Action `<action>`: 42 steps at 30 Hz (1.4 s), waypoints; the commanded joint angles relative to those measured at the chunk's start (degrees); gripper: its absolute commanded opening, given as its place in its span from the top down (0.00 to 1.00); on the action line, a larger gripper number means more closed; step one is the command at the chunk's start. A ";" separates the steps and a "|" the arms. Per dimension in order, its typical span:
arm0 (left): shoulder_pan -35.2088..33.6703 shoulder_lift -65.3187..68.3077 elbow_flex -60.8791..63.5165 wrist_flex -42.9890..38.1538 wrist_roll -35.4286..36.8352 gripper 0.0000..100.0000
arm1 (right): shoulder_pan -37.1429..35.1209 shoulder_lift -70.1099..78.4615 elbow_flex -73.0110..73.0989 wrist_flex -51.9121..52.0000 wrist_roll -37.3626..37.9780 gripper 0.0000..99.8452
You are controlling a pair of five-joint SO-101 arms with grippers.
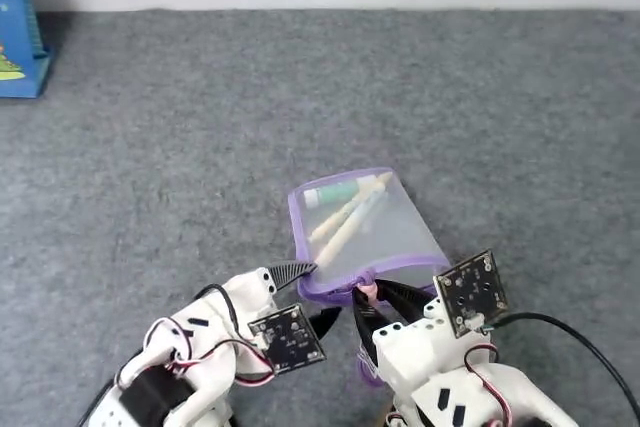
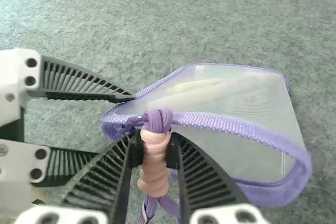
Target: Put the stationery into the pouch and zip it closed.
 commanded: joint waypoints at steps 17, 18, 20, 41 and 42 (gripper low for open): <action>0.09 -0.53 -1.27 0.53 1.32 0.99 | 1.01 0.22 -1.93 -0.48 -0.70 0.99; -0.70 -0.53 -1.98 1.85 1.32 0.99 | 1.27 0.22 -1.93 -0.48 -0.70 0.99; -2.81 -0.53 -3.82 3.78 1.41 0.99 | 3.91 0.22 -1.93 -0.84 -0.35 0.99; -6.51 -0.62 -10.33 9.41 6.77 0.99 | 36.70 11.82 -1.67 -10.86 8.26 0.99; -6.51 -0.62 -10.33 9.41 6.77 0.99 | 38.73 13.76 -1.76 -12.35 8.26 0.99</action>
